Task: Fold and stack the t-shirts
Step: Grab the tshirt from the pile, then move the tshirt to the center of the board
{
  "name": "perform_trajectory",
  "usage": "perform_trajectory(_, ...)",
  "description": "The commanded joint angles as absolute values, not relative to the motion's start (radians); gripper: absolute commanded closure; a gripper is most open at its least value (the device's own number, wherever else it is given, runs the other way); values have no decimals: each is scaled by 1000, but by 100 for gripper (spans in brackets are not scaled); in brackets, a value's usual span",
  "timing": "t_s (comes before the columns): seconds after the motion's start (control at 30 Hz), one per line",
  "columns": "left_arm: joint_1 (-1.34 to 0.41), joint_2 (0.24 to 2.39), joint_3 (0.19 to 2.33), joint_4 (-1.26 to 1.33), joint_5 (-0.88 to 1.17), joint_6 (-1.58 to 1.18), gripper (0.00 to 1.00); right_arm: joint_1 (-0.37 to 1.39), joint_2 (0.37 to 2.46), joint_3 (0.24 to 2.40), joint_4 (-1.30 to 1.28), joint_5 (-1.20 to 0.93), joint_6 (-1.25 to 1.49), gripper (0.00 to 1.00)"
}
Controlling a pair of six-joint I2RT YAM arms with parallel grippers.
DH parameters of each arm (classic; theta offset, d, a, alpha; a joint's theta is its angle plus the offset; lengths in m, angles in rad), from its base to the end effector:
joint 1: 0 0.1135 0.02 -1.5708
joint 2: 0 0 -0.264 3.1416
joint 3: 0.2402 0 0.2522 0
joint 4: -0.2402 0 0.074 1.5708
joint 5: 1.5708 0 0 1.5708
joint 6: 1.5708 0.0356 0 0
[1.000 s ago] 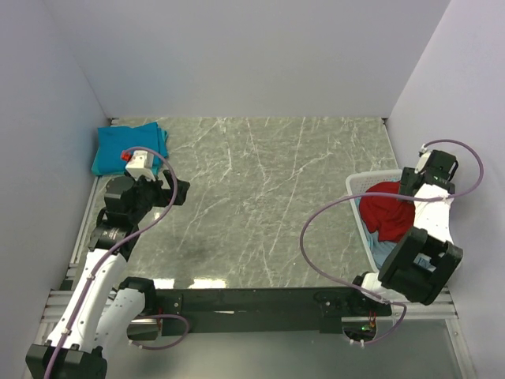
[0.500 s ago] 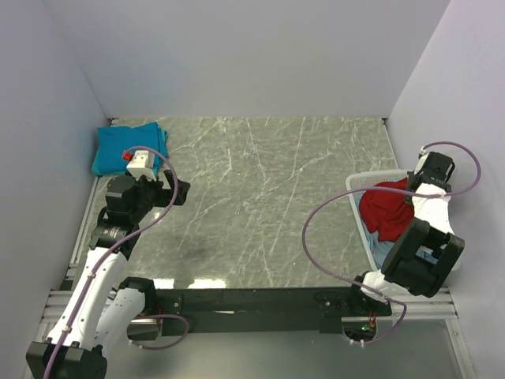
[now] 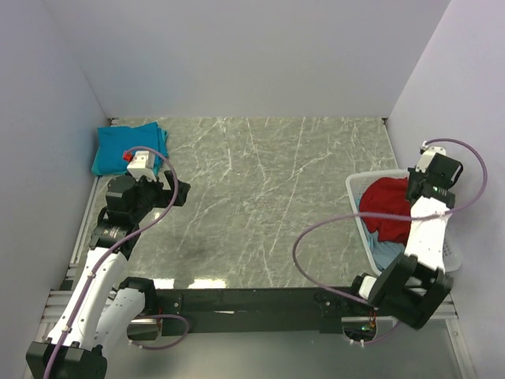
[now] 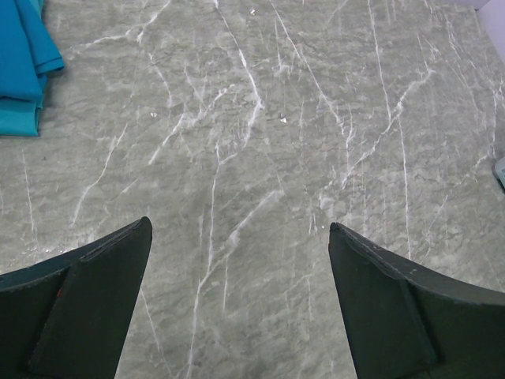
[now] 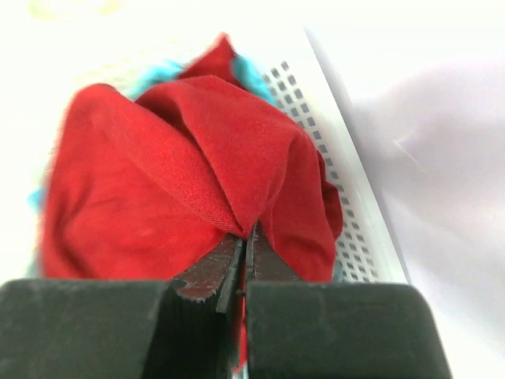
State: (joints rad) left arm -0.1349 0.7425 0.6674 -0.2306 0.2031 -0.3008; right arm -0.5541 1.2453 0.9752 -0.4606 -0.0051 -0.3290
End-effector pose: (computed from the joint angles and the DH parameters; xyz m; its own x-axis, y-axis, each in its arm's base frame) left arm 0.1755 -0.0311 0.3007 -0.3803 -0.2412 -0.8928 0.2195 0.9143 -0.3405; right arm 0.2291 -0.1415 0.2830 -0.7061 0.0569 -0.7059 0.3115 0.9201 -0.2374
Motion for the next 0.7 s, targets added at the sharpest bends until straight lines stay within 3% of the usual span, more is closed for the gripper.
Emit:
perform_trajectory(0.0, -140, 736, 684, -213, 201, -291, 1, -534, 1102, 1057, -550, -129, -356, 100)
perform_trajectory(0.17, -138, 736, 683, -212, 201, -293, 1, -444, 950, 1166, -684, -190, -341, 100)
perform_trajectory(0.37, -138, 750, 686, -213, 204, -291, 1, -161, 969, 1546, -828, -166, -282, 100)
perform_trajectory(0.5, -138, 750, 689, -219, 180, -285, 1, -195, 1069, 1900, -874, -394, -241, 100)
perform_trajectory(0.67, -138, 752, 689, -221, 138, -275, 0, -193, 1160, 2107, -838, -717, -134, 100)
